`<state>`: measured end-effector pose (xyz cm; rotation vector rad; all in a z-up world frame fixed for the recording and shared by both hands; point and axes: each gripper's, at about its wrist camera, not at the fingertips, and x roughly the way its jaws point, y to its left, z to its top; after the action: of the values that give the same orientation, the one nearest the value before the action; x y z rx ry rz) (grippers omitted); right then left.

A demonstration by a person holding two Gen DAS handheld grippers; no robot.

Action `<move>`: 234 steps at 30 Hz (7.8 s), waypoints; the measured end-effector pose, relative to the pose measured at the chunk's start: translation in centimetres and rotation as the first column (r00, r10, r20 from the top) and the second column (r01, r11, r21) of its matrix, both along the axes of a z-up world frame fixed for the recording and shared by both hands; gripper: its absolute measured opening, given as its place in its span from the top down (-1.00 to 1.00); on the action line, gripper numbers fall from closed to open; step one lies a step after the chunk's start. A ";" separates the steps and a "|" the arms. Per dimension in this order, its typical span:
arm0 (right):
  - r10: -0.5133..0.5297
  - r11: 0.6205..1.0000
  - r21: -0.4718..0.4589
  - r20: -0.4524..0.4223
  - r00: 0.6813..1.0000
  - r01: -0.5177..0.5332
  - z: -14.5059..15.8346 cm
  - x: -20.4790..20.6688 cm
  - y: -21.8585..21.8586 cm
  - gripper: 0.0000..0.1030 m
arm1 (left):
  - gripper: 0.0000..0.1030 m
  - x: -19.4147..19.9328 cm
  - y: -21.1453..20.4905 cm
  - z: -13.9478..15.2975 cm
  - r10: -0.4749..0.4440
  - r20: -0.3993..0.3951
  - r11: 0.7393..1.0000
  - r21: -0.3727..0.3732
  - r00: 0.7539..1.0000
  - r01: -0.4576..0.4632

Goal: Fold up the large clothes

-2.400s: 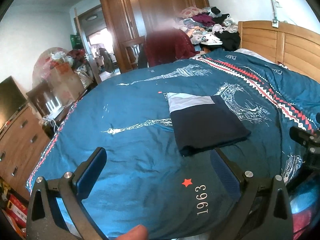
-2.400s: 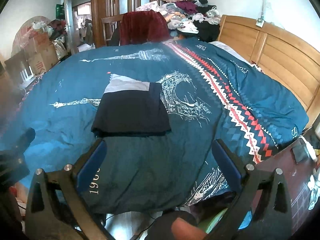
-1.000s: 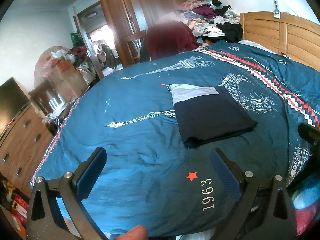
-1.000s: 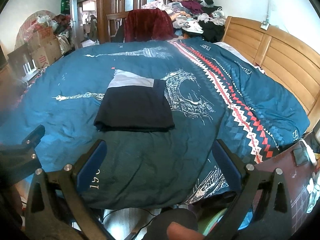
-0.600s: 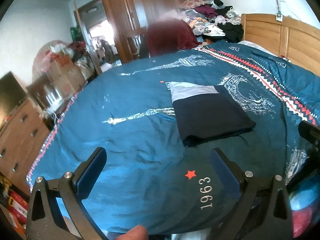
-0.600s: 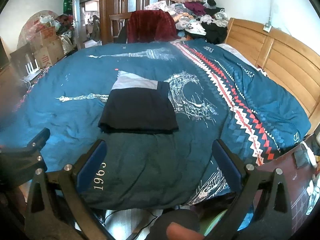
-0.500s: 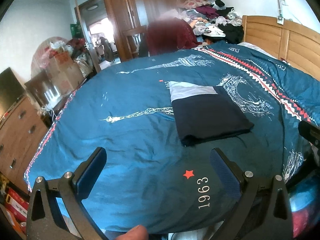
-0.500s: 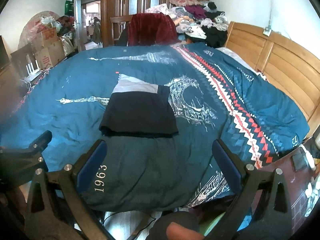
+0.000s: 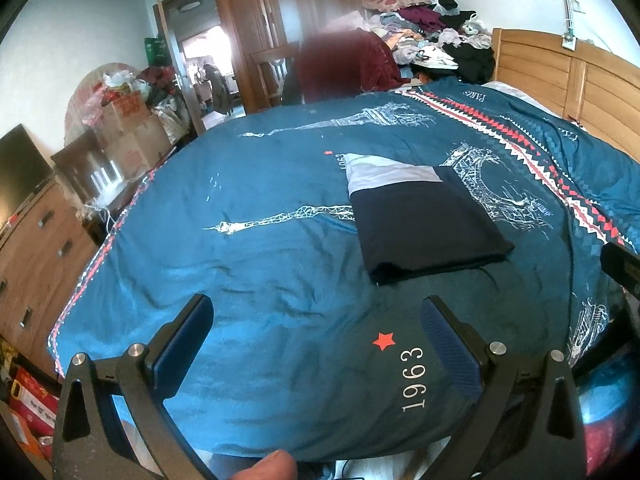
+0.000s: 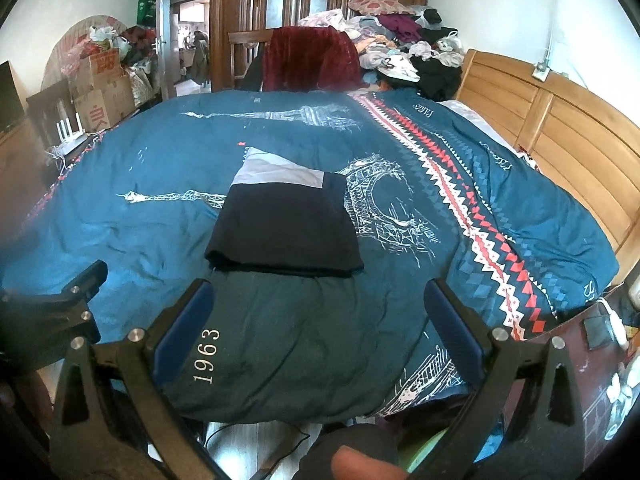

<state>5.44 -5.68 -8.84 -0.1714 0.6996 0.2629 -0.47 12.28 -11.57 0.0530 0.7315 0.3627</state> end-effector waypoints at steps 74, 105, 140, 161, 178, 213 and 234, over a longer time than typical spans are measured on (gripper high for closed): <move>-0.028 1.000 -0.005 -0.011 1.000 0.028 0.1 0.3 -0.7 -1.00 | -1.00 0.9 -0.5 -0.1 -0.021 -0.019 1.000 -0.012 1.000 0.021; -0.034 0.999 0.000 -0.008 0.999 0.034 -0.3 0.4 -0.1 -1.00 | -1.00 1.9 -1.0 1.5 -0.027 0.018 1.000 0.004 0.999 0.027; -0.034 0.999 0.005 -0.008 0.999 0.034 -0.3 0.3 -0.5 -1.00 | -1.00 2.2 -1.3 2.1 -0.028 0.034 0.999 0.023 0.999 0.027; -0.035 0.999 0.007 -0.007 0.999 0.035 -0.3 0.3 -0.5 -1.00 | -1.00 2.2 -1.4 2.3 -0.025 0.036 0.999 0.030 0.999 0.024; -0.036 0.999 0.007 -0.008 0.999 0.036 -0.3 0.3 -0.5 -1.00 | -1.00 2.3 -1.3 2.3 -0.022 0.034 0.999 0.029 0.999 0.021; -0.040 0.999 0.035 0.041 0.998 0.039 0.4 -0.4 -0.1 -1.00 | -1.00 2.3 0.2 1.4 -0.003 0.040 0.996 -0.084 0.999 0.006; -0.043 0.997 0.064 -0.019 0.999 0.044 -0.6 0.8 -0.4 -1.00 | -1.00 2.5 0.3 0.2 0.064 0.014 0.998 0.004 0.998 -0.065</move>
<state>6.25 -6.11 -9.44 -0.0925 0.7107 0.2450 2.00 12.57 -11.37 0.0313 0.7194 0.4261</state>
